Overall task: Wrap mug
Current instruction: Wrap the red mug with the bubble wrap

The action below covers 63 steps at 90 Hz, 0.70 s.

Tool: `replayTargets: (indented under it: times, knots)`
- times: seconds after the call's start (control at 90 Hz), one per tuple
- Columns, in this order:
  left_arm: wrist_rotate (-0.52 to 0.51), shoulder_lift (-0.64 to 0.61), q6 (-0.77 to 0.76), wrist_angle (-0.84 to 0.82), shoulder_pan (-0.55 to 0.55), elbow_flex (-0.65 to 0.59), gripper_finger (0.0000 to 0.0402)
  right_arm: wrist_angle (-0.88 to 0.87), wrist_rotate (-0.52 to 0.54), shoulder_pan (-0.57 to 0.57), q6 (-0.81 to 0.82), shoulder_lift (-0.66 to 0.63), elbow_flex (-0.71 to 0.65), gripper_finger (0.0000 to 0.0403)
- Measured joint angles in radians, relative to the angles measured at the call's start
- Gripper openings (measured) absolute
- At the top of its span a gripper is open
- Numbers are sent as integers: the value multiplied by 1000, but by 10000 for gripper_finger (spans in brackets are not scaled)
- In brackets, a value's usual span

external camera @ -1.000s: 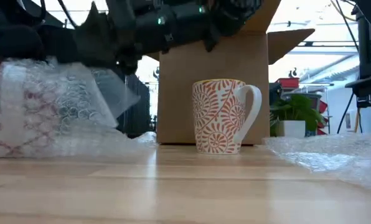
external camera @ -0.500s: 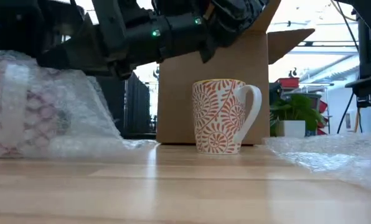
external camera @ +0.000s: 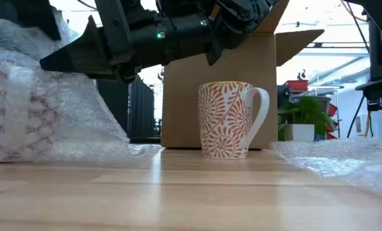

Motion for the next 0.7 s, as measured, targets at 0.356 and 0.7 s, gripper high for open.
replayTargets:
  times: [0.356, 0.7]
  knots:
    - [-31, -96, -355, -219, -228, 11, 212, -2, 1, -4, 3, 0, 0, 157]
    - [161, -32, -654, -150, -438, -111, 212, -1, 3, -5, 3, 0, -1, 157]
